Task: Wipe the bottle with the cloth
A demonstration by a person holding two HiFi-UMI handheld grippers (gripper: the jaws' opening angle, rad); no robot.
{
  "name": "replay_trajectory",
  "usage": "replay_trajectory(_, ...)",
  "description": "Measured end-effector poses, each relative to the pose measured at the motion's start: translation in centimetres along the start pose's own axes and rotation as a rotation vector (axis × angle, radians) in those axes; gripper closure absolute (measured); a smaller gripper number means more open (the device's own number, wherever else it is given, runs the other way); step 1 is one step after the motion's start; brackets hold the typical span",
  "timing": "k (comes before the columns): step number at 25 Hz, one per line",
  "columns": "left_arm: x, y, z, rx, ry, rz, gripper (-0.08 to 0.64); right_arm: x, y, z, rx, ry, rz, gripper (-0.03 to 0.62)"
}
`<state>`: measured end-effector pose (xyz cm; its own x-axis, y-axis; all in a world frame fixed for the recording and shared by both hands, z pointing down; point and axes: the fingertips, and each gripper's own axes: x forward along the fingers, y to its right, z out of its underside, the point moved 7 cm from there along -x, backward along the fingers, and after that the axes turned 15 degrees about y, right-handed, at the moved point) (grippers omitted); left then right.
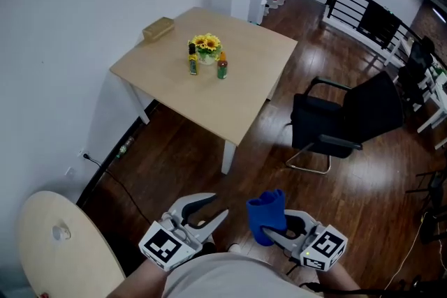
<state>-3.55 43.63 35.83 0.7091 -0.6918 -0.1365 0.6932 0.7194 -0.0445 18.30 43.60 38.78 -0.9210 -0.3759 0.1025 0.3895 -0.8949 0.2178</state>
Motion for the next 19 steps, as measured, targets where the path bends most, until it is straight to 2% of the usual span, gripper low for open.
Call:
replay_trajectory(6, -1.0, 3.4, -0.2, 0.055, -0.038, -0.024, 0.433, -1.6, -1.3, 0.8, 0.006, 0.022, -0.043, 0.435)
replay_trajectory(11, -2.2, 4.9, 0.1, 0.033, -0.058, -0.072, 0.433, -2.2, -1.7, 0.6, -0.018, 0.026, -0.069, 0.436)
replay_trajectory(19, -3.0, 7.0, 0.9, -0.021, -0.086, -0.097, 0.432, -3.8, -3.0, 0.7, -0.035, 0.022, -0.077, 0.436)
